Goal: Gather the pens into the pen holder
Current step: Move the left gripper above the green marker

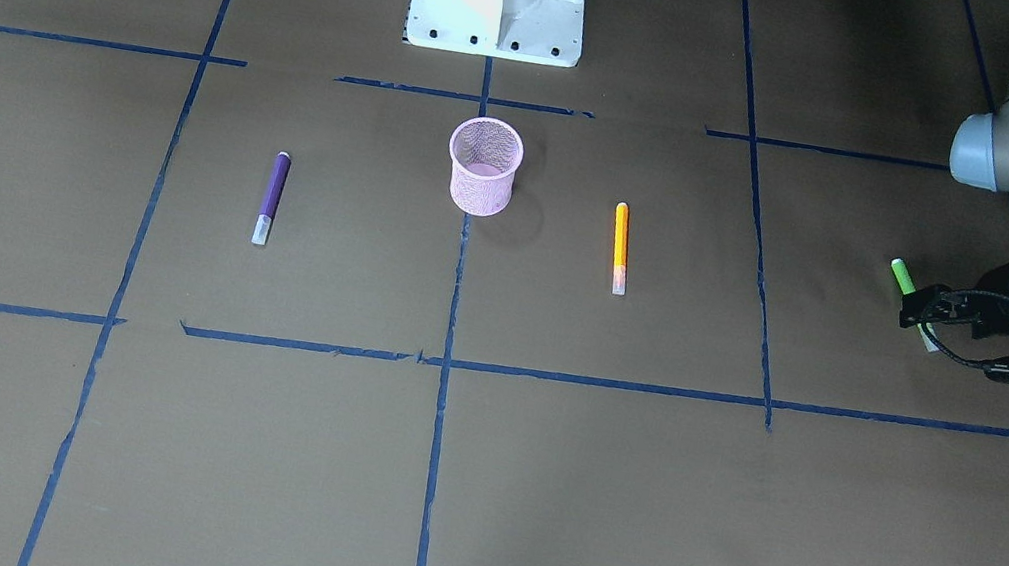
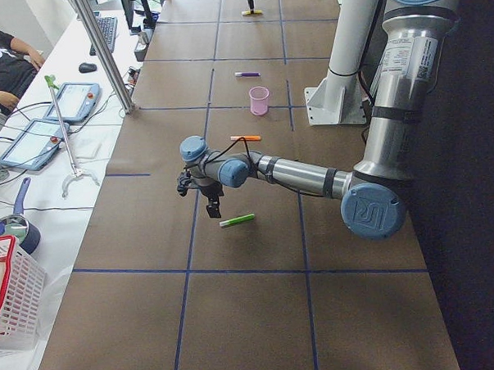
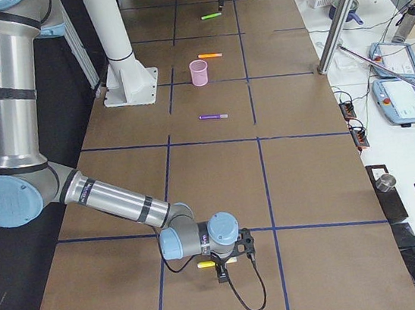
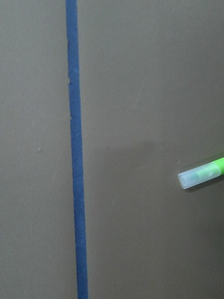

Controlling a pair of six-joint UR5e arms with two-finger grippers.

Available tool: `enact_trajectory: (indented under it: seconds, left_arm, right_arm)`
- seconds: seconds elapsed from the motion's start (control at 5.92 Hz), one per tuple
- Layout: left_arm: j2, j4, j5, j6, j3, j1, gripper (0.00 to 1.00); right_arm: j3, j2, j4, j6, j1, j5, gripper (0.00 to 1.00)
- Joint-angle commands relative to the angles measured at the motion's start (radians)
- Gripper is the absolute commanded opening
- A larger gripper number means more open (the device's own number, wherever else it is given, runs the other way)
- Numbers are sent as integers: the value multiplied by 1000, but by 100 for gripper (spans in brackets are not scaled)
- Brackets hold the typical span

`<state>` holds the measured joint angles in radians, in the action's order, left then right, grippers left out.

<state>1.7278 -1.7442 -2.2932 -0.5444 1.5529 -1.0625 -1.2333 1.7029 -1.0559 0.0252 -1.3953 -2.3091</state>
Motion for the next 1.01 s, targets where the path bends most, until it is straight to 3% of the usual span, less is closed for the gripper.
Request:
enact_trajectory:
  seconds: [0.0,0.84]
  left_arm:
    - [-4,-21,1,-35,-14,16,100]
    - [-14,-107,9,-49,-98,22,100]
  right_arm:
    - [0,0,2,1,1,-3,100]
    - [0,-6,2,1,6,0,100]
